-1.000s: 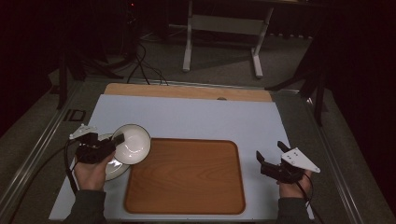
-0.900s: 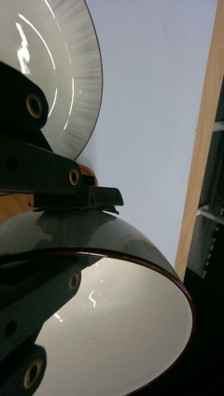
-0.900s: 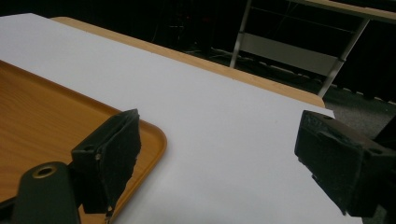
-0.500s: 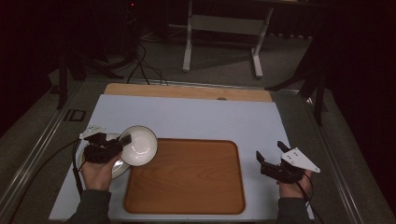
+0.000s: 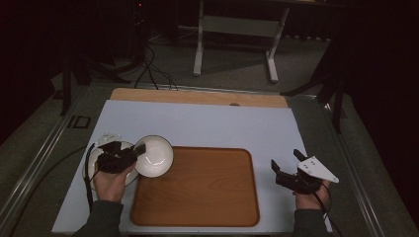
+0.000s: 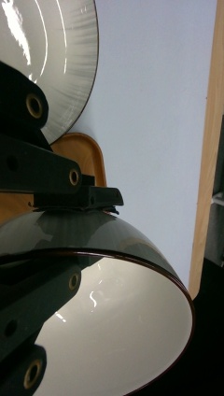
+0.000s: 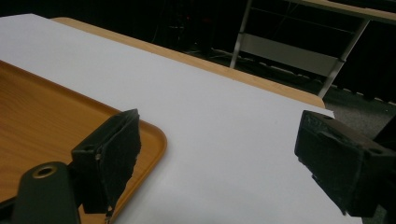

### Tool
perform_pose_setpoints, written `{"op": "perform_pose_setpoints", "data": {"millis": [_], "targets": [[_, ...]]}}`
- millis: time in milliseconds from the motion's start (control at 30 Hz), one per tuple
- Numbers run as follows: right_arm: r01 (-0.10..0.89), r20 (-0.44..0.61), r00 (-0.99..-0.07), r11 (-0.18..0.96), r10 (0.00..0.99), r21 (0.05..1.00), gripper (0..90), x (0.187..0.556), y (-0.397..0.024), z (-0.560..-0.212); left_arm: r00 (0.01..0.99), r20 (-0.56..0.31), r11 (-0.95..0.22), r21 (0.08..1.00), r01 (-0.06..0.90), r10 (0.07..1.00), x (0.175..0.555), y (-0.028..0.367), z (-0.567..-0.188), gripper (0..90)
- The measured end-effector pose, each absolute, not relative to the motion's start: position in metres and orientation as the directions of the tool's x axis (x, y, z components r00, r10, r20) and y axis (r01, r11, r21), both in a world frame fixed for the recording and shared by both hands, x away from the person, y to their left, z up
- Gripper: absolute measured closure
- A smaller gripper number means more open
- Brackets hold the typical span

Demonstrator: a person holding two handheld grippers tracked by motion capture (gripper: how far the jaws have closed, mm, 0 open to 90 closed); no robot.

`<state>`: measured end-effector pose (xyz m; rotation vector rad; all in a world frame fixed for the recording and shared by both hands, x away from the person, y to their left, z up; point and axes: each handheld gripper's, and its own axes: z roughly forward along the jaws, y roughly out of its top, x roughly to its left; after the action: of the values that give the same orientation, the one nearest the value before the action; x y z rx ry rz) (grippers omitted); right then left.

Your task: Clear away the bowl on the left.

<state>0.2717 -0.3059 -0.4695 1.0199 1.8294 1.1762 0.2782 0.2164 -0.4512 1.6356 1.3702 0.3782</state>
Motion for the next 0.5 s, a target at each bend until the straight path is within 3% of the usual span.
{"op": "perform_pose_setpoints", "data": {"millis": [500], "targets": [[0.232,-0.155,-0.427,0.273,0.891,0.933,14.0,0.272,-0.306,-0.47,0.347,-0.308,0.034,0.789,0.613,0.886,0.281,0.205,-0.455,80.7]]}}
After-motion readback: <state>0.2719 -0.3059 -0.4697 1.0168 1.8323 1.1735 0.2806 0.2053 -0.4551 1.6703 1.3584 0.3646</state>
